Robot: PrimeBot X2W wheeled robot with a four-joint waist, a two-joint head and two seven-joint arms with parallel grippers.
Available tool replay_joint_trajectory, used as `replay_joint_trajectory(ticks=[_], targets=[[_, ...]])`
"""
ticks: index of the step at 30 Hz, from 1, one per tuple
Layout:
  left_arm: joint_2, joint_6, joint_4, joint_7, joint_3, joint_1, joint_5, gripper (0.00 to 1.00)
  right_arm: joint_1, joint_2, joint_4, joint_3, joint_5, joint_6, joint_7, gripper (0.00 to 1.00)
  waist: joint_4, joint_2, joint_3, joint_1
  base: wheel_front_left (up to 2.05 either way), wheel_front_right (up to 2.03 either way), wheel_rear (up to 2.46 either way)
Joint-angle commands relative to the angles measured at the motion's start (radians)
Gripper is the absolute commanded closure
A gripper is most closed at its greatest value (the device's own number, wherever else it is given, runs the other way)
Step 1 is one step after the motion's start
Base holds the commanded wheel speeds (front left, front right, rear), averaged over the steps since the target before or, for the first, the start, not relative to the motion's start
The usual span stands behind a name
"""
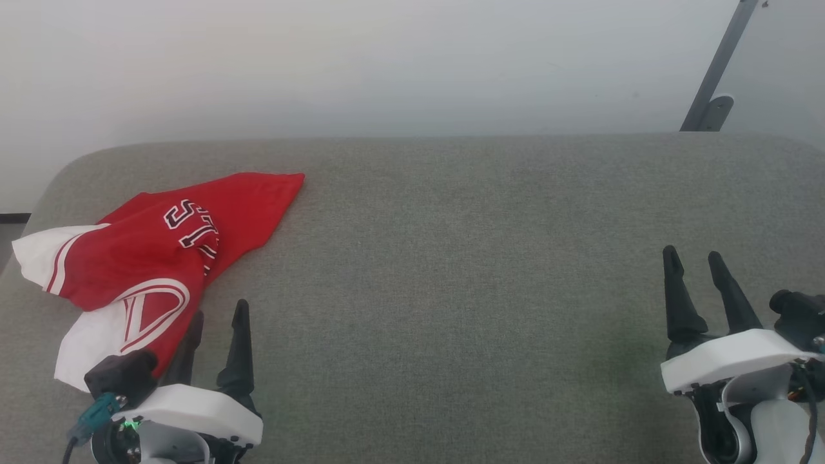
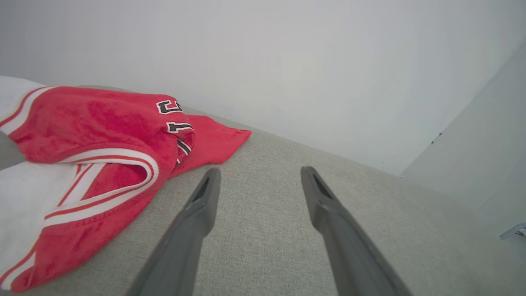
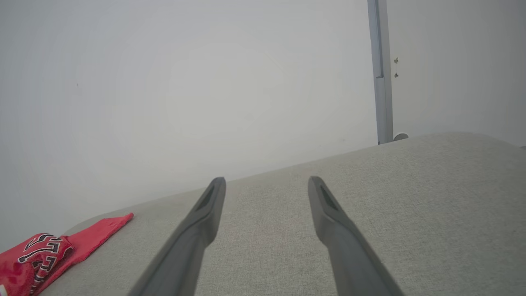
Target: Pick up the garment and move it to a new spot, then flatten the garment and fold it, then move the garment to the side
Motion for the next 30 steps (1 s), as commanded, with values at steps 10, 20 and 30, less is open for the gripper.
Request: replay_joint_trajectory(ticks=[10, 20, 30], targets=[[0.014, 0.007, -0.033, -0.032, -0.004, 0.021, 0.102, 0.00, -0.021, -0.006, -0.027, -0.006, -0.120, 0.003, -0.034, 0.00, -0.004, 0.0000, 0.002, 0.0000, 0.00, 0.00, 0.00], [0.004, -0.005, -0.041, -0.057, 0.007, 0.039, 0.185, 0.00, -0.008, -0.002, -0.034, -0.020, -0.208, 0.003, -0.058, 0.00, -0.008, 0.0000, 0.005, 0.0000, 0.00, 0.00, 0.00], [-0.009, -0.017, -0.043, -0.079, 0.022, 0.040, 0.277, 0.00, -0.006, -0.007, -0.022, -0.019, -0.312, 0.003, -0.080, 0.00, -0.009, 0.0000, 0.008, 0.0000, 0.00, 0.00, 0.00]])
